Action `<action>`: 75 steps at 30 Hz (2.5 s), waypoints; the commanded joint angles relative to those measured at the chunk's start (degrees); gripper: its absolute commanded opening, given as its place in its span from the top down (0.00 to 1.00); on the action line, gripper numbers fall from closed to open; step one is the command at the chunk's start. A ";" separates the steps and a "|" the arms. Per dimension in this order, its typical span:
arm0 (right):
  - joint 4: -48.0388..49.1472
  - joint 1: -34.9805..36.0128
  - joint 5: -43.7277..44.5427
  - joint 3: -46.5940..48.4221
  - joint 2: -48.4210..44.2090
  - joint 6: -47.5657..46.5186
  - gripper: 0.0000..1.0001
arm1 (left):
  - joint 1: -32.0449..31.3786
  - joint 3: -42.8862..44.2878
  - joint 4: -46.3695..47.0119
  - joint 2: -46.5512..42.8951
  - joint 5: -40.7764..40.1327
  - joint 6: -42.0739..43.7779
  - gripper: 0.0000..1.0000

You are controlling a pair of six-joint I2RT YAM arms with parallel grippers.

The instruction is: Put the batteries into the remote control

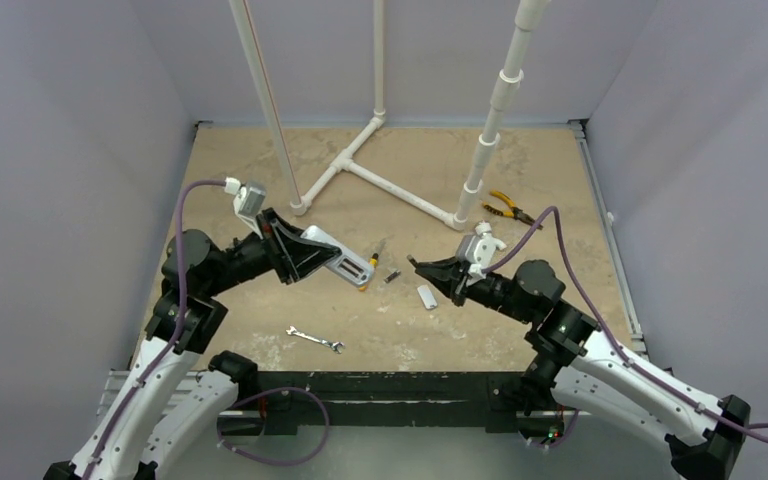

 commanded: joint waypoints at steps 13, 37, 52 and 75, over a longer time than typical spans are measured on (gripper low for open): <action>-0.86 0.05 -23.16 1.89 -2.93 -17.27 1.00 | -2.23 -9.01 25.64 -3.26 9.54 0.00 1.00; 0.70 0.05 -31.14 -1.79 -8.03 -30.47 1.00 | -2.67 -8.64 29.59 -4.20 16.02 2.25 1.00; -3.03 0.05 -30.37 0.94 -5.80 -30.15 1.00 | -2.70 -10.20 37.71 -3.40 17.42 -3.98 1.00; -14.00 -0.02 24.67 9.55 17.40 21.79 1.00 | -2.69 -2.12 2.44 0.67 -7.11 3.78 1.00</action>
